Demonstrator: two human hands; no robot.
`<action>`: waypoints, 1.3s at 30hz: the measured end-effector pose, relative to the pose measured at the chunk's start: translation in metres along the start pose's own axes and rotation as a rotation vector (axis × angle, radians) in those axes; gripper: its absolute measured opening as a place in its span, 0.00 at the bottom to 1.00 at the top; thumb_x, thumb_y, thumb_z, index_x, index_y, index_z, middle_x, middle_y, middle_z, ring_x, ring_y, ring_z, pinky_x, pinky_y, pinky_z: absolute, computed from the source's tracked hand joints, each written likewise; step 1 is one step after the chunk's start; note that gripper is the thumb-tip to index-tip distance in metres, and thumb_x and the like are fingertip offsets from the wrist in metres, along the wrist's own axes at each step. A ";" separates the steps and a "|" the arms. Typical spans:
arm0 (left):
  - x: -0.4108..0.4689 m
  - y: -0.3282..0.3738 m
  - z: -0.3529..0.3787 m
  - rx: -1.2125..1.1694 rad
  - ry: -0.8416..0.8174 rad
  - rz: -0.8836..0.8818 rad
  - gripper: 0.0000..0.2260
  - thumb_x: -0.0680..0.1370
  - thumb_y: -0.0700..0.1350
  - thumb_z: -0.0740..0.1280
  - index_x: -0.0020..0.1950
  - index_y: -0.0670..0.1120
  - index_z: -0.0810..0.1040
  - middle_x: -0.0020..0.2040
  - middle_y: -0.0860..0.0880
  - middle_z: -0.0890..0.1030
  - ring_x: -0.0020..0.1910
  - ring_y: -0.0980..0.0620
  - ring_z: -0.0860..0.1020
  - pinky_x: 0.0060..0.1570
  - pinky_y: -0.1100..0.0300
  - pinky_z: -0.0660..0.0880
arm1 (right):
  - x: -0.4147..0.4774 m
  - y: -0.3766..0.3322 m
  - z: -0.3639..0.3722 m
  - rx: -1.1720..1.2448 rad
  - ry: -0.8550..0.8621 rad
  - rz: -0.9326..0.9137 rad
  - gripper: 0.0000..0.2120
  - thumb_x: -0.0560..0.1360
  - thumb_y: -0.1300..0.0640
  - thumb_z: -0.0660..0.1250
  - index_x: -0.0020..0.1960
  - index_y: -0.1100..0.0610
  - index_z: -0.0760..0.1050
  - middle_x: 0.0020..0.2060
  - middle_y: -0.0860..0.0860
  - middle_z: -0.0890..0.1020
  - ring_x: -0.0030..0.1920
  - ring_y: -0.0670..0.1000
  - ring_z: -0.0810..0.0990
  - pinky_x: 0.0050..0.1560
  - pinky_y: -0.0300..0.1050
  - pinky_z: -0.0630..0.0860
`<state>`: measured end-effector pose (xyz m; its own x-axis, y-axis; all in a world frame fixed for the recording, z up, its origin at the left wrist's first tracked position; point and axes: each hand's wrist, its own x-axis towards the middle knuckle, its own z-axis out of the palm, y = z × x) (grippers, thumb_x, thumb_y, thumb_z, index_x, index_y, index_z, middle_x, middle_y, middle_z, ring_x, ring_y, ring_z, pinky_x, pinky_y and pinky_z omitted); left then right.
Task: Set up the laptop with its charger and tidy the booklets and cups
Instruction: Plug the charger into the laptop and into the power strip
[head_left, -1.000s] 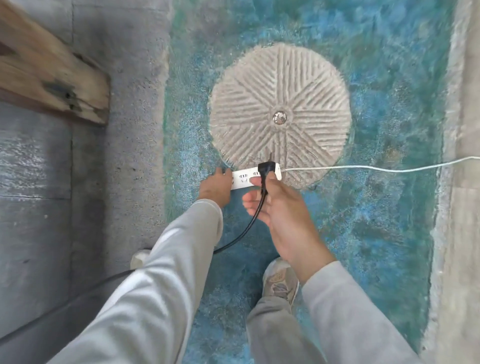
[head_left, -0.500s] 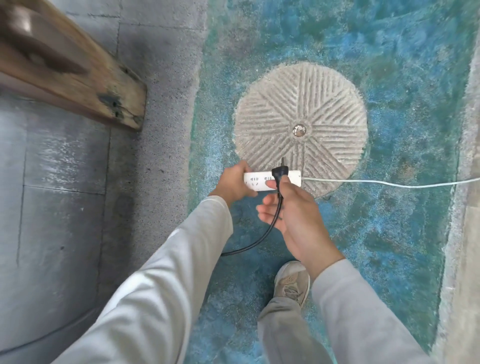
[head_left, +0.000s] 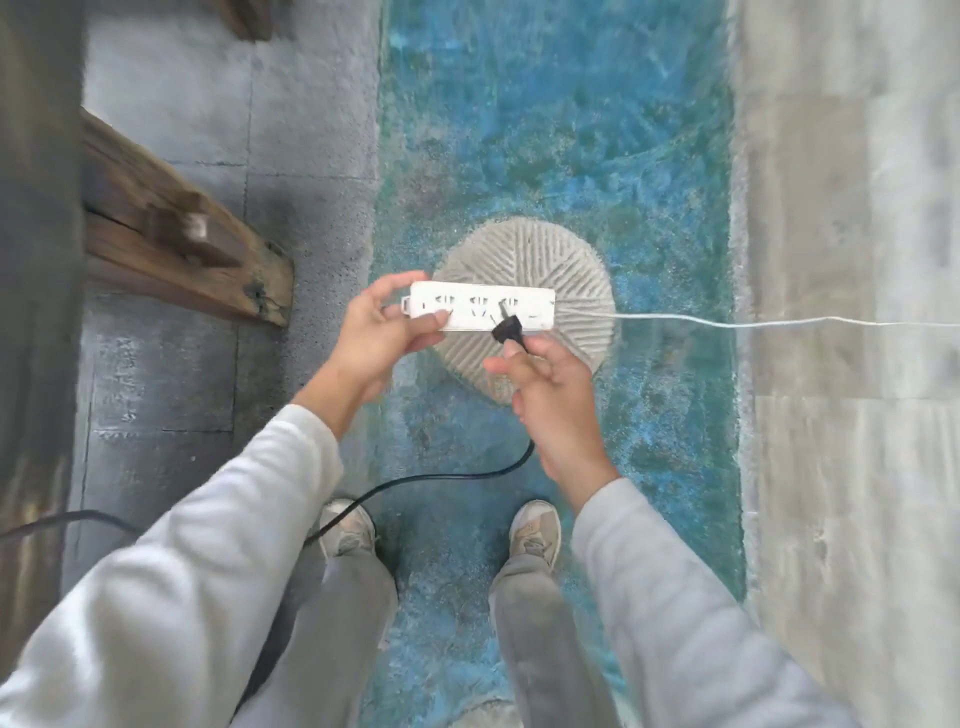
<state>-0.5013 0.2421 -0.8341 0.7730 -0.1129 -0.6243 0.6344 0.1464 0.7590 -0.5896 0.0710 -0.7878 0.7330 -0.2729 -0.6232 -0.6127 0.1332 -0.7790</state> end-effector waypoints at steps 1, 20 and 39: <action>-0.012 0.015 0.004 -0.018 -0.017 0.017 0.22 0.73 0.30 0.73 0.65 0.42 0.76 0.50 0.40 0.85 0.50 0.43 0.85 0.48 0.53 0.83 | -0.008 -0.010 -0.001 -0.020 -0.006 -0.032 0.09 0.81 0.54 0.68 0.59 0.55 0.79 0.43 0.49 0.88 0.25 0.38 0.73 0.29 0.34 0.69; -0.126 0.135 0.078 0.032 -0.174 0.195 0.17 0.79 0.36 0.69 0.67 0.46 0.76 0.49 0.44 0.87 0.49 0.47 0.85 0.49 0.54 0.82 | -0.091 -0.151 -0.026 -0.465 0.129 -0.291 0.15 0.80 0.48 0.66 0.38 0.51 0.84 0.32 0.38 0.85 0.27 0.38 0.76 0.45 0.44 0.77; -0.138 0.157 0.095 0.077 -0.187 0.204 0.17 0.79 0.36 0.69 0.68 0.43 0.76 0.50 0.45 0.86 0.50 0.48 0.84 0.50 0.53 0.82 | -0.098 -0.167 -0.032 -0.487 0.148 -0.242 0.18 0.79 0.48 0.66 0.35 0.56 0.82 0.28 0.48 0.84 0.24 0.45 0.74 0.36 0.45 0.77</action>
<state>-0.5080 0.1870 -0.6115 0.8677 -0.2689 -0.4180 0.4590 0.1107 0.8815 -0.5686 0.0453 -0.5940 0.8419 -0.3761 -0.3871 -0.5236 -0.3954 -0.7546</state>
